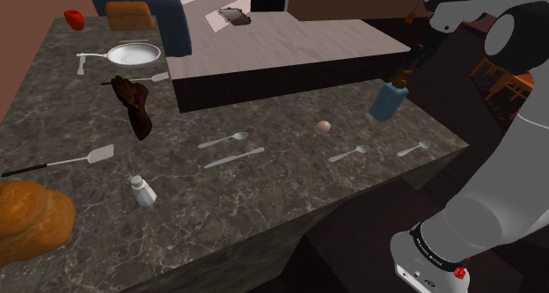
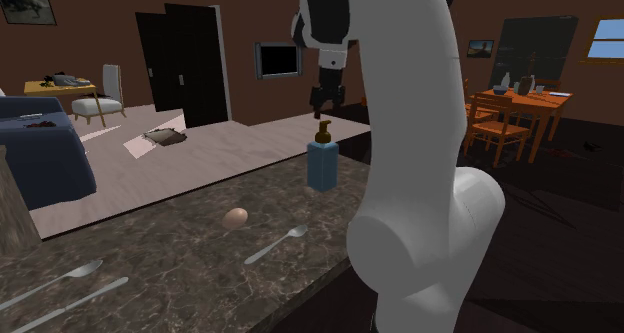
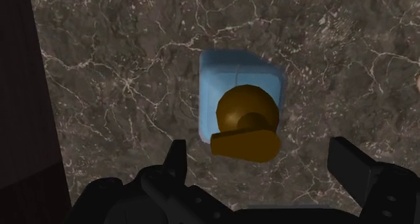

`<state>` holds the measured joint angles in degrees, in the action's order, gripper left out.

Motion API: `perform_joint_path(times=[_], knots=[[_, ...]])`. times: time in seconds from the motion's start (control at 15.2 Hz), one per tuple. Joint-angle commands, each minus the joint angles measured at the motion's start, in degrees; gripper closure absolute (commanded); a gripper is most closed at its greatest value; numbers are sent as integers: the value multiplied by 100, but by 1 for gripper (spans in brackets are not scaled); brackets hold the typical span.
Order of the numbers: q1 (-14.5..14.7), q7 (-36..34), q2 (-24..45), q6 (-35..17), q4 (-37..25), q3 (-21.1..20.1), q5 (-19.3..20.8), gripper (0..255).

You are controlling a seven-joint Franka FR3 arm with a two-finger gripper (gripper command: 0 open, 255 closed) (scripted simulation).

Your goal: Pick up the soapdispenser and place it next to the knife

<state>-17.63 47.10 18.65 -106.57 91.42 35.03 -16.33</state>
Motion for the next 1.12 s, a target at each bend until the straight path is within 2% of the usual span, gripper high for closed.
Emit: perform_joint_path(times=[0.0, 0.33, 0.86, 0.92, 1.06], knots=[[-40, 63, 87, -94, 27, -12, -58, 0], [-22, 123, 186, -473, 327, -57, -143, 0], [-22, 123, 185, -472, 327, -57, -142, 0], [-22, 123, 185, -472, 327, -57, -142, 255], [-22, 123, 185, -472, 327, -57, -142, 255]])
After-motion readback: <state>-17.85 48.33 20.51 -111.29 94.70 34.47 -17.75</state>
